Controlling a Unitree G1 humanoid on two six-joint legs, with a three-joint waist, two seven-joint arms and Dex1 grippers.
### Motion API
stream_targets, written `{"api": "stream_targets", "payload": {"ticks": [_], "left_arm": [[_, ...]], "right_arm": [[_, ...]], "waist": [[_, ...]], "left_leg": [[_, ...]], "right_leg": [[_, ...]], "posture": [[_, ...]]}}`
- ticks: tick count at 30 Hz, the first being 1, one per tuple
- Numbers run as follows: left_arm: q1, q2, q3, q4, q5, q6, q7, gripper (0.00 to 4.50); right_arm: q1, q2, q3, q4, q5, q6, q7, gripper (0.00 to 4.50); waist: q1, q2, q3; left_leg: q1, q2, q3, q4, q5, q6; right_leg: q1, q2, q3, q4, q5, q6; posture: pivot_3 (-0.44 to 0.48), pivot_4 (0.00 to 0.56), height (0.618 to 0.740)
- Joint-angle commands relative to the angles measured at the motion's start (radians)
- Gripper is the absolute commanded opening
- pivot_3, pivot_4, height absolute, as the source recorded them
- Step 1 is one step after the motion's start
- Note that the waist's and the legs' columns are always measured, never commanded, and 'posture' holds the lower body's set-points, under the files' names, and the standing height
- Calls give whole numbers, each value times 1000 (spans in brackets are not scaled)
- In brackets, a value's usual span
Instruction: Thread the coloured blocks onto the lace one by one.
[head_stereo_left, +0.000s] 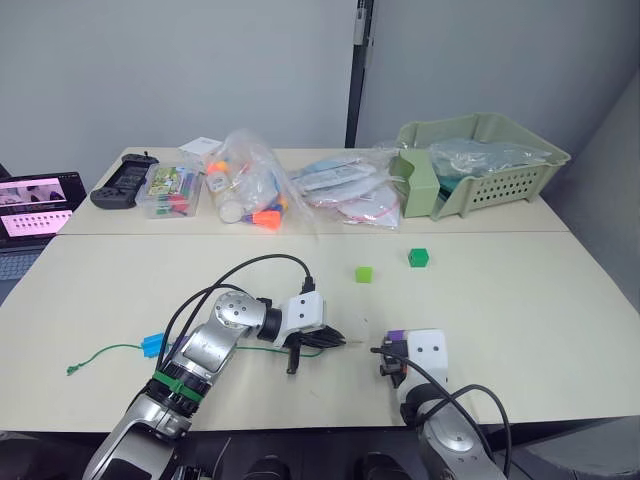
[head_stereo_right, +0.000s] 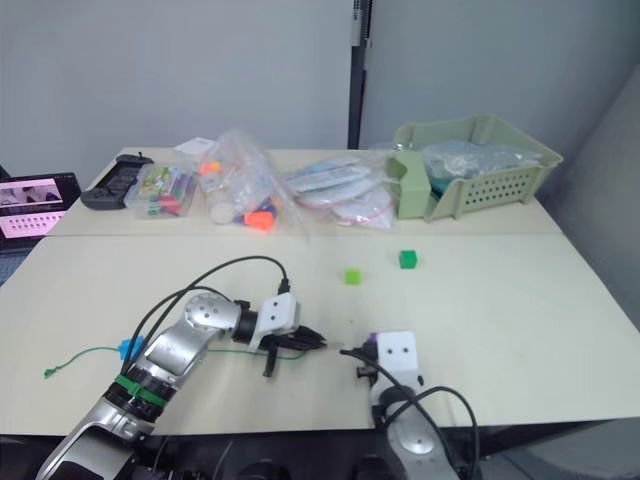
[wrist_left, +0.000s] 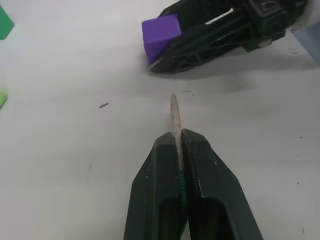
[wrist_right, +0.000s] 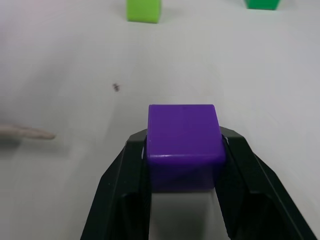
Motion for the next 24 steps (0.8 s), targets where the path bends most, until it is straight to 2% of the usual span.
{"api": "stream_targets", "payload": {"ticks": [1,2,3,9,10,13,17,21,24], "left_arm": [[-26,-5,15,-8,-9,-11,-2,0],[-28,-5,14,-8,-8,-10,-2,0],[-28,-3,14,-7,-8,-11,-3,0],[-28,2,16,-6,-8,-9,-5,0],[-28,3,17,-8,-9,-7,-5,0],[-24,6,18,-16,-10,-4,-3,0],[-19,9,20,-30,-13,4,1,0],[-11,7,20,-59,-20,20,8,0],[-3,6,18,-73,-21,29,12,0]], "right_arm": [[40,24,22,28,47,65,21,1171],[37,31,17,34,46,63,14,1171],[35,41,11,34,48,53,6,2181],[38,25,-18,-71,41,13,12,4242],[40,14,-27,-105,43,15,19,4473],[42,-42,-43,-202,59,44,67,4473],[6,-200,-123,-344,165,102,241,4473],[-95,-496,-341,-346,515,163,647,4473],[-177,-706,-391,-192,589,133,858,4473]], "waist": [[2,-1,0],[2,-1,-1],[3,-1,-1],[15,-1,-1],[17,0,0],[17,0,0],[17,0,0],[14,-1,0],[14,-2,1]], "left_leg": [[0,0,0,0,-1,1],[0,0,0,0,-1,1],[0,0,0,-1,-1,2],[1,2,-2,-2,-1,1],[0,2,-1,-2,-1,1],[-1,1,-1,0,-1,1],[-4,-4,-2,0,-1,2],[-4,-4,-1,2,-1,2],[1,-3,0,3,-1,2]], "right_leg": [[0,0,0,0,0,0],[0,0,0,0,0,0],[0,0,-1,0,0,0],[-1,2,-2,1,-1,-3],[-1,2,-2,1,-1,-2],[-1,-1,-2,0,-2,-1],[0,-3,-1,-5,-1,2],[2,-3,-1,-7,-1,2],[8,-2,-1,-9,-1,2]], "posture": [[0,150,740],[0,150,740],[0,150,740],[0,150,740],[0,150,740],[0,150,740],[0,150,740],[0,150,740],[0,150,740]]}}
